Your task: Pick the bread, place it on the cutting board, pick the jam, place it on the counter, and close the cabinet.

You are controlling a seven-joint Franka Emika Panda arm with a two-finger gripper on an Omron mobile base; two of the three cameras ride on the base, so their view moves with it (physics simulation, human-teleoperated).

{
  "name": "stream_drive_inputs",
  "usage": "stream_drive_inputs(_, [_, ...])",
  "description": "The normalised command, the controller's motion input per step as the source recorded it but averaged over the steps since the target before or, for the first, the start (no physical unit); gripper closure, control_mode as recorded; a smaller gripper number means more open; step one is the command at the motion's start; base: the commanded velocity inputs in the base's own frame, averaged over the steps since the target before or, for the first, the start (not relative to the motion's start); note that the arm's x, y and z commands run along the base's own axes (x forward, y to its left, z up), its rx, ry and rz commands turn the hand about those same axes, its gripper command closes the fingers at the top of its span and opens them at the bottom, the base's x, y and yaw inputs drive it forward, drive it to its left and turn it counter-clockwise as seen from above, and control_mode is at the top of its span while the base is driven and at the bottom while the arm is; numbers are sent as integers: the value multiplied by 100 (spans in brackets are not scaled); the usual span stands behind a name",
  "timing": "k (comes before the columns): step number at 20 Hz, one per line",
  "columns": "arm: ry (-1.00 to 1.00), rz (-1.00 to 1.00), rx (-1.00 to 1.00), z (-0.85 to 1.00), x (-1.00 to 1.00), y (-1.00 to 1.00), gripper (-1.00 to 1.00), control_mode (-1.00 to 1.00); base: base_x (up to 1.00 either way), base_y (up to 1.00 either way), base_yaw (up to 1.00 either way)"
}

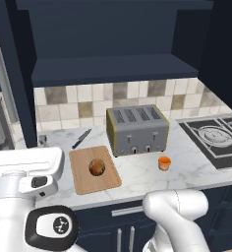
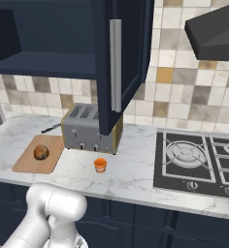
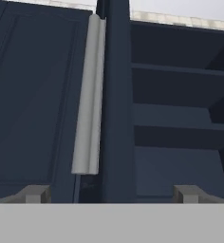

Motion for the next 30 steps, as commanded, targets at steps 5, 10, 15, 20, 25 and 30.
stream_drive_inputs(5, [0,0,0,3,0,-12,-100,-100,0,0,0])
stream_drive_inputs(10, [0,0,0,0,0,0,-100,-100,0,0,0])
stream_drive_inputs(15, [0,0,0,0,14,0,-100,-100,0,0,0])
stream_drive_inputs(20, [0,0,0,0,19,0,-100,-100,0,0,0])
stream_drive_inputs(25, [0,0,0,0,19,0,-100,-100,0,0,0])
stream_drive_inputs(30, [0,0,0,0,12,0,-100,-100,0,0,0])
